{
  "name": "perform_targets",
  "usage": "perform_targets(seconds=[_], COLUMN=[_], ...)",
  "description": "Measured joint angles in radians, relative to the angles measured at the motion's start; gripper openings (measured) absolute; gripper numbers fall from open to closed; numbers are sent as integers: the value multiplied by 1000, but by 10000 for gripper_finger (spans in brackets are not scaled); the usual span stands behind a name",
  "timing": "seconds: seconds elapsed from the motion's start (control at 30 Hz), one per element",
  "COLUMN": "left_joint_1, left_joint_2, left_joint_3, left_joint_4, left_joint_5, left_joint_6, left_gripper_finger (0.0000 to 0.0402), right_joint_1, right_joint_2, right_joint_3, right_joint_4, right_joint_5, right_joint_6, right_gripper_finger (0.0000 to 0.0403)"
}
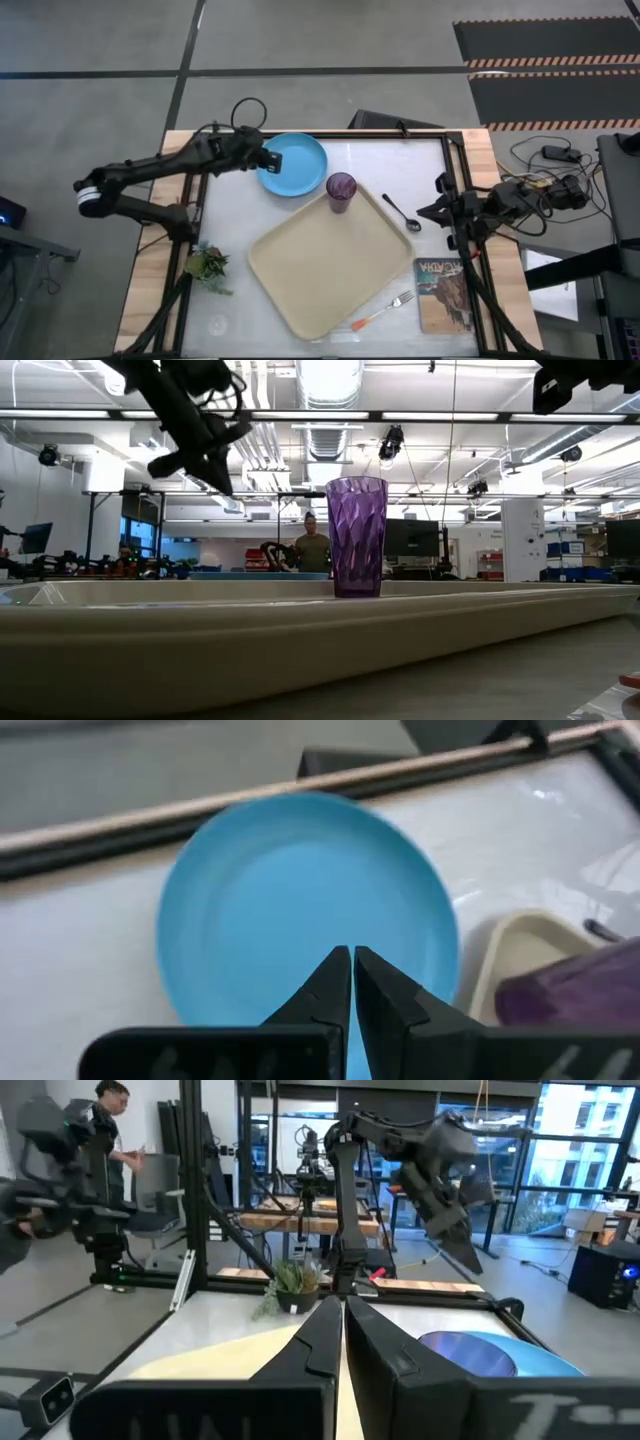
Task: Pick and place plate/cup/fork/spoon on tray
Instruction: Put the blue plate on the light brown tray
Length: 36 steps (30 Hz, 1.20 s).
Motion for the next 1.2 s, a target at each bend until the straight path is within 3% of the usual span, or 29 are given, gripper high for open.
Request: perform_targets(seconds=[0.37, 0.7, 0.83, 1.2], left_joint_1=[117, 194, 232, 265], left_joint_2=[176, 306, 344, 417], left_joint_3=[-9, -9, -11, -14], left_joint_4=[-9, -11, -8, 12], left_joint_5=[33, 26, 25, 26], left_joint_6=[5, 40, 77, 119], left_gripper_finger=[12, 146, 180, 162], right_joint_1=[0, 0, 0, 0], right_joint_2=[0, 0, 0, 0], right_joint_3=[0, 0, 0, 0], right_joint_4=[-5, -29, -38, -51], right_joint_5=[0, 0, 0, 2], right_joint_6=[-2, 12, 14, 32], right_gripper_finger=[9, 9, 9, 9])
